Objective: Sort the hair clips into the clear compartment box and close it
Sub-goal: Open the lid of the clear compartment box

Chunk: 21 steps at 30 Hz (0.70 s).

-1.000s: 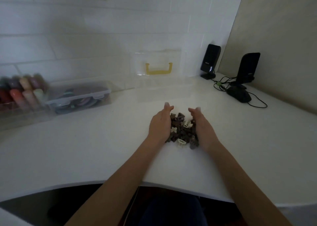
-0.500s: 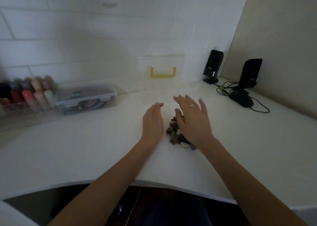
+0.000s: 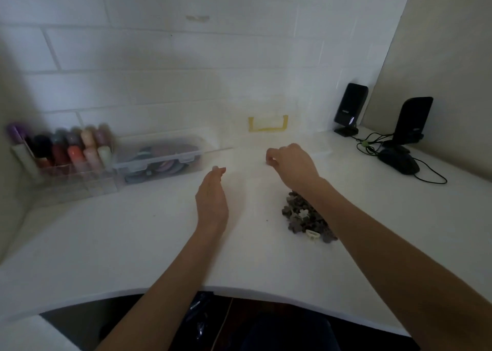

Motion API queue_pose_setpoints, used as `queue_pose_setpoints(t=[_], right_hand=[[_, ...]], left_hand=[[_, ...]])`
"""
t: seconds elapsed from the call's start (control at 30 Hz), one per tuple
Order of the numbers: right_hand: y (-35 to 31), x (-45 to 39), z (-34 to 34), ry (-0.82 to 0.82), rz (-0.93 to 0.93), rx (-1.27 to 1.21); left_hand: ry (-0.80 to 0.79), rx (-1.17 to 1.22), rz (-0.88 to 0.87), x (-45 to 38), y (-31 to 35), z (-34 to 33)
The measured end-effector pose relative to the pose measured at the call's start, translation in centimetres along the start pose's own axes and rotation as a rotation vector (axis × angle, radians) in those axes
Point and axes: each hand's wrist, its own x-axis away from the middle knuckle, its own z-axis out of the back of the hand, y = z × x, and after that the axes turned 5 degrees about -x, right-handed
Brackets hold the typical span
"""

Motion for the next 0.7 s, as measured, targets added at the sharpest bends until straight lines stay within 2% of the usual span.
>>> queue_pose_setpoints(t=[0.17,0.33,0.47,0.57,0.63,0.7], right_hand=[[-1.9,4.2,0.7,0.113,0.093,-0.102],[-3.6,5.4,1.2,0.076,0.137,-0.178],[-3.5,6.6,2.1,0.007,0.181,-0.269],[-2.4,7.6,3.5,-0.018,0.16,-0.474],[-0.8,8.6,4.2,0.115,0.068,-0.569],[1.4,9.7,4.6,0.348,-0.103,-0.621]], left_hand=[[-0.015,0.05,0.127,-0.7,0.2,-0.2],[-0.046,0.098,0.207,-2.3,-1.5,0.3],[-0.05,0.155,0.226,-1.3,0.7,0.9],[-0.026,0.096,0.18,-1.7,1.0,0.9],[-0.042,0.101,0.157,-2.1,1.0,1.0],[-0.053,0.147,0.146,-2.2,0.9,0.9]])
